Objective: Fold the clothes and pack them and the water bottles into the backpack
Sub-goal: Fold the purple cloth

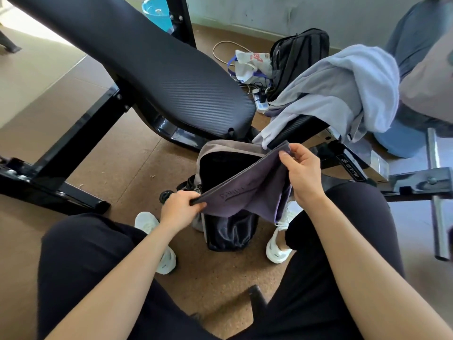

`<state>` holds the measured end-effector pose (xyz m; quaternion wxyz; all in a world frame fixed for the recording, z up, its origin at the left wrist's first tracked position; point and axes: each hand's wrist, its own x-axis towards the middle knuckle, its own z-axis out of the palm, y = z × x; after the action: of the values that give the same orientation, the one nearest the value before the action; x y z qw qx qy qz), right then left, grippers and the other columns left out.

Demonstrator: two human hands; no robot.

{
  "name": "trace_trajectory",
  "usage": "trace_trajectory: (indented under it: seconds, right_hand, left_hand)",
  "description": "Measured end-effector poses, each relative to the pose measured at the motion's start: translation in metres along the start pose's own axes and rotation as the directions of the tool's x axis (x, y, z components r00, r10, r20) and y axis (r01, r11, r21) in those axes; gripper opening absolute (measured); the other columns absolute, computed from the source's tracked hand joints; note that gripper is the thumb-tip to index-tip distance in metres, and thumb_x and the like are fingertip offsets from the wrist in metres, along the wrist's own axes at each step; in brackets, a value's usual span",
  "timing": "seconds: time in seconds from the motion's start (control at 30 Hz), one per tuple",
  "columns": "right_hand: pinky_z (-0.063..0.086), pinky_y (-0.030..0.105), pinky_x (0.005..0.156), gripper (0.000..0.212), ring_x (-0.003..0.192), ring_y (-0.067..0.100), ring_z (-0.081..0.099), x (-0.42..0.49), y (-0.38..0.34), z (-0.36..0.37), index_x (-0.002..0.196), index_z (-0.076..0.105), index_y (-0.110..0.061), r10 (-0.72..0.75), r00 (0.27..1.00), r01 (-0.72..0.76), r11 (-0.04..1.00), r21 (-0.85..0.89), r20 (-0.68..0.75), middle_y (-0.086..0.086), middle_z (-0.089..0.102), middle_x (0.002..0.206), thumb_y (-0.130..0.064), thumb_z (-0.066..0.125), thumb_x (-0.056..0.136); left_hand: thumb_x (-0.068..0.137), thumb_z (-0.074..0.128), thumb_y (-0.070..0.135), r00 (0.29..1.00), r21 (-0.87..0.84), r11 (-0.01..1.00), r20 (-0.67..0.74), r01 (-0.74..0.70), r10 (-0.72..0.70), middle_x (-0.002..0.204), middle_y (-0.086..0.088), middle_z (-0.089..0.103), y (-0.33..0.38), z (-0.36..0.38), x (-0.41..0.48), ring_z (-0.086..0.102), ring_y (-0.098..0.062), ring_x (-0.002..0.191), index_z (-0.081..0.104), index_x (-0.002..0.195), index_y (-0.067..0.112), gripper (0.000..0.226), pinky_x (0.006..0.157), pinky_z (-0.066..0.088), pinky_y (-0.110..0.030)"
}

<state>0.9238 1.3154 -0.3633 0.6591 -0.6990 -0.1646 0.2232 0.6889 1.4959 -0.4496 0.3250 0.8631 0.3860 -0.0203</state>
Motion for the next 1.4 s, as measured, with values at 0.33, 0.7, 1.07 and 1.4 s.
trace_trajectory:
  seconds: [0.33, 0.7, 1.07, 1.4]
  right_hand:
    - [0.06, 0.03, 0.084, 0.021, 0.091, 0.017, 0.07, 0.005, 0.011, 0.003, 0.092, 0.07, -0.02, -0.022, 0.997, 0.017, 0.997, -0.069, -0.081, 0.003, 0.073, 0.09, -0.002, 0.06, 0.099]
    - [0.063, 0.049, 0.078, 0.016, 0.072, 0.021, 0.073, 0.015, 0.049, -0.002, 0.077, 0.062, 0.002, 0.215, 0.977, -0.182, 0.83, -0.528, 0.002, 0.009, 0.069, 0.074, -0.006, 0.066, 0.091]
    - [0.052, 0.039, 0.065, 0.02, 0.065, 0.017, 0.06, 0.014, 0.048, -0.003, 0.07, 0.067, -0.016, 0.186, 0.983, -0.17, 0.911, -0.375, 0.008, 0.002, 0.068, 0.066, -0.022, 0.081, 0.083]
    - [0.043, 0.027, 0.042, 0.025, 0.049, 0.011, 0.046, -0.006, 0.026, 0.012, 0.076, 0.058, -0.006, 0.084, 0.995, -0.069, 0.966, -0.251, 0.05, 0.005, 0.055, 0.063, -0.018, 0.07, 0.095]
  left_hand:
    - [0.101, 0.061, 0.011, 0.752, -0.474, 0.832, -0.65, -0.287, -0.111, 0.117, -0.006, 0.075, 0.026, -0.049, -0.018, 0.074, -0.012, 0.099, 0.072, 0.124, 0.01, 0.025, 0.087, 0.061, -0.034]
    - [0.101, 0.057, 0.021, 0.892, -0.195, 0.971, -0.402, 0.139, -0.209, 0.099, -0.012, 0.075, -0.003, -0.052, -0.008, 0.067, -0.037, 0.097, 0.073, 0.108, 0.015, 0.019, 0.086, 0.054, -0.048]
    - [0.098, 0.06, 0.037, 0.849, -0.444, 0.886, -0.408, 0.136, -0.335, 0.079, -0.005, 0.07, -0.008, -0.049, -0.008, 0.068, -0.031, 0.08, 0.071, 0.086, 0.02, 0.024, 0.071, 0.054, -0.041]
    - [0.1, 0.062, 0.033, 0.794, -0.439, 0.891, -0.497, 0.118, -0.35, 0.073, 0.001, 0.064, 0.005, -0.046, -0.013, 0.058, -0.019, 0.07, 0.071, 0.088, 0.012, 0.026, 0.06, 0.035, -0.029]
